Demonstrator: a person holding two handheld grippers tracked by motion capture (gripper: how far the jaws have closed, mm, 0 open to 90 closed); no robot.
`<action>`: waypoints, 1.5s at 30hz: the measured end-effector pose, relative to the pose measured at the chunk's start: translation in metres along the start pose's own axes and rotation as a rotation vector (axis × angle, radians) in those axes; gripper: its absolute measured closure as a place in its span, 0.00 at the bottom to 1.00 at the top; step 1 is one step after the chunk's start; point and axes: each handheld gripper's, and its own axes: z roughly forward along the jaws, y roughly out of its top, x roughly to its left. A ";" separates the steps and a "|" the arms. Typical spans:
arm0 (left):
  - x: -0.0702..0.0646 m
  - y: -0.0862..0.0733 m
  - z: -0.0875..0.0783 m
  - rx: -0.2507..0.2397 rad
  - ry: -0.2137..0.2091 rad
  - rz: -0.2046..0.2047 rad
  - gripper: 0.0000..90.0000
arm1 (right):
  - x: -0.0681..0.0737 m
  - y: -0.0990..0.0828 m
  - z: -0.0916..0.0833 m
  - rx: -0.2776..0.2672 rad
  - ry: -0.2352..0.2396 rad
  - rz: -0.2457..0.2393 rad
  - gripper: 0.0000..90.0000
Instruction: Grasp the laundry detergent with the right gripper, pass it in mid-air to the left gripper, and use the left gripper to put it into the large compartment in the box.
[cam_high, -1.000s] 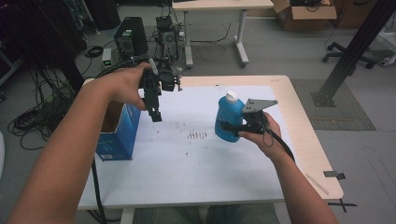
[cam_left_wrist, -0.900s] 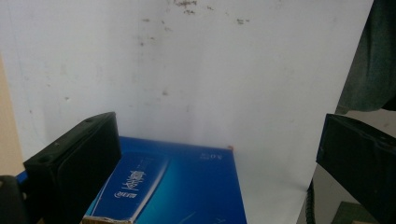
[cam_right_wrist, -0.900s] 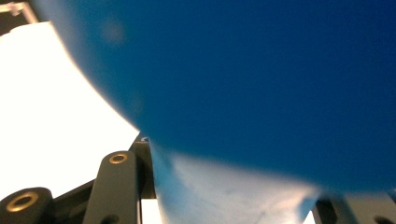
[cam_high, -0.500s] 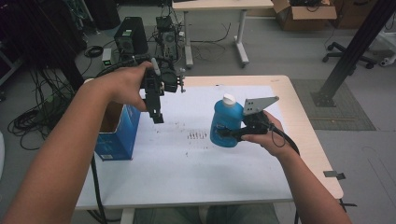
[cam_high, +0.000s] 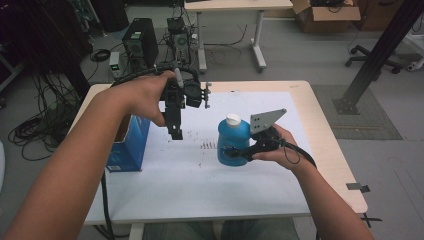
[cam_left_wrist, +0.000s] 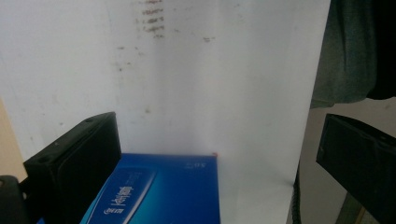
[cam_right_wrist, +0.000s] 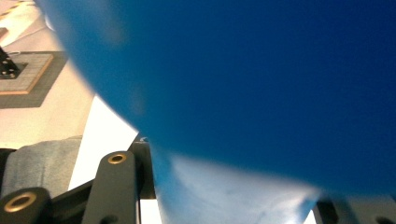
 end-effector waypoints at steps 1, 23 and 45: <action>-0.001 0.002 0.000 0.003 -0.003 0.003 0.00 | 0.001 0.000 0.001 -0.002 0.003 -0.003 0.51; -0.019 0.022 0.013 0.005 -0.049 0.030 0.00 | 0.015 0.007 0.047 -0.010 0.058 -0.014 0.51; -0.024 0.033 0.029 -0.001 -0.075 0.051 0.00 | 0.019 0.013 0.072 -0.013 0.070 -0.015 0.51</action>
